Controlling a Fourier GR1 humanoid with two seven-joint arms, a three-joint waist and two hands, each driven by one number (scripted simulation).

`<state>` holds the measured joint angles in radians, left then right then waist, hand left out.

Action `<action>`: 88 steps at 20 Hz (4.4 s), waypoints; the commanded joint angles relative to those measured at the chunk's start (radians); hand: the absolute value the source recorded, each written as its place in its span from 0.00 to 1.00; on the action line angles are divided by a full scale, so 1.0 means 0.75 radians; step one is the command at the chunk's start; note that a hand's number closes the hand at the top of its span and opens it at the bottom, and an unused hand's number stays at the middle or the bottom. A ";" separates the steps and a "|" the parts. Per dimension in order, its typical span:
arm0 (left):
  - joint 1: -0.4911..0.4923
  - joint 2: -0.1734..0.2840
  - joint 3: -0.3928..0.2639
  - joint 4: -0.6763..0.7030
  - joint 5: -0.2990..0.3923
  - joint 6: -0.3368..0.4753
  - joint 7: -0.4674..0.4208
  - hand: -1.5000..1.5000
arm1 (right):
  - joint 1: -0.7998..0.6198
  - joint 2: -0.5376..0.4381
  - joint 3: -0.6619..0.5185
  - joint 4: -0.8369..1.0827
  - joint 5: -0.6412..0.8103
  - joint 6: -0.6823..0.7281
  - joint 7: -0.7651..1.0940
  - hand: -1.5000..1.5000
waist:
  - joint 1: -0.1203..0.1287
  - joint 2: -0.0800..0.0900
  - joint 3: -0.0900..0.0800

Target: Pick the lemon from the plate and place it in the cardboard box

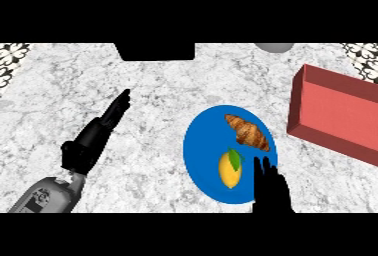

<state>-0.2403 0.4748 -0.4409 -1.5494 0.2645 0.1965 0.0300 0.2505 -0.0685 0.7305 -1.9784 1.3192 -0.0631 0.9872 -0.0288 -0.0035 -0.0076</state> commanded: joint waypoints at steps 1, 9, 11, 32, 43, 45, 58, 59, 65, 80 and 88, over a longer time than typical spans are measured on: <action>-0.006 -0.016 -0.016 -0.025 -0.033 0.000 0.027 0.50 | -0.131 0.087 0.181 -0.120 0.093 0.216 0.409 0.00 | 0.041 0.002 0.007; -0.065 -0.085 0.017 0.090 -0.062 -0.043 -0.007 0.50 | -0.378 0.088 0.099 0.084 -0.097 0.222 0.533 0.00 | 0.046 0.009 0.009; -0.056 -0.127 0.000 0.118 -0.088 -0.031 -0.043 0.50 | -0.350 0.089 0.078 0.164 -0.101 0.148 0.508 0.00 | 0.042 0.008 0.010; -0.024 -0.203 0.099 0.109 -0.173 -0.115 -0.002 0.50 | -0.510 0.091 -0.027 0.390 -0.254 0.120 0.459 0.00 | 0.042 0.005 0.010; 0.004 -0.219 0.160 0.099 -0.203 -0.181 0.004 0.50 | -0.389 0.091 -0.043 0.448 -0.245 0.078 0.378 0.00 | 0.037 0.003 0.010; 0.028 -0.230 0.156 0.078 -0.224 -0.184 -0.012 0.50 | -0.459 0.091 -0.085 0.513 -0.280 0.070 0.372 0.00 | 0.041 0.004 0.010; 0.002 -0.262 0.222 0.062 -0.274 -0.233 0.051 0.50 | -0.436 0.091 -0.058 0.760 -0.260 -0.120 0.300 1.00 | 0.043 0.005 0.010; 0.067 -0.243 0.223 0.053 -0.281 -0.255 -0.021 0.50 | -0.475 0.086 -0.236 0.680 -0.285 0.083 0.210 1.00 | 0.041 0.004 0.010; -0.004 -0.295 0.240 0.023 -0.291 -0.253 0.109 0.50 | -0.365 -0.132 -0.212 0.547 -0.334 0.071 -0.072 1.00 | 0.033 0.002 0.010; 0.078 -0.321 0.249 0.013 -0.334 -0.269 0.052 0.50 | -0.037 -0.788 -0.678 0.251 -0.531 -0.228 -0.857 1.00 | 0.025 0.002 0.010; -0.008 -0.308 0.320 0.054 -0.317 -0.311 0.081 0.50 | 0.227 -0.871 -0.808 -0.496 -0.643 -0.037 -0.732 1.00 | 0.001 -0.001 0.009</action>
<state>-0.2022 0.2495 -0.2218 -1.5386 0.0211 -0.0202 0.0823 0.3370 -0.7082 0.1706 -2.1733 0.8660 -0.1084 0.4387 -0.0215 -0.0049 -0.0010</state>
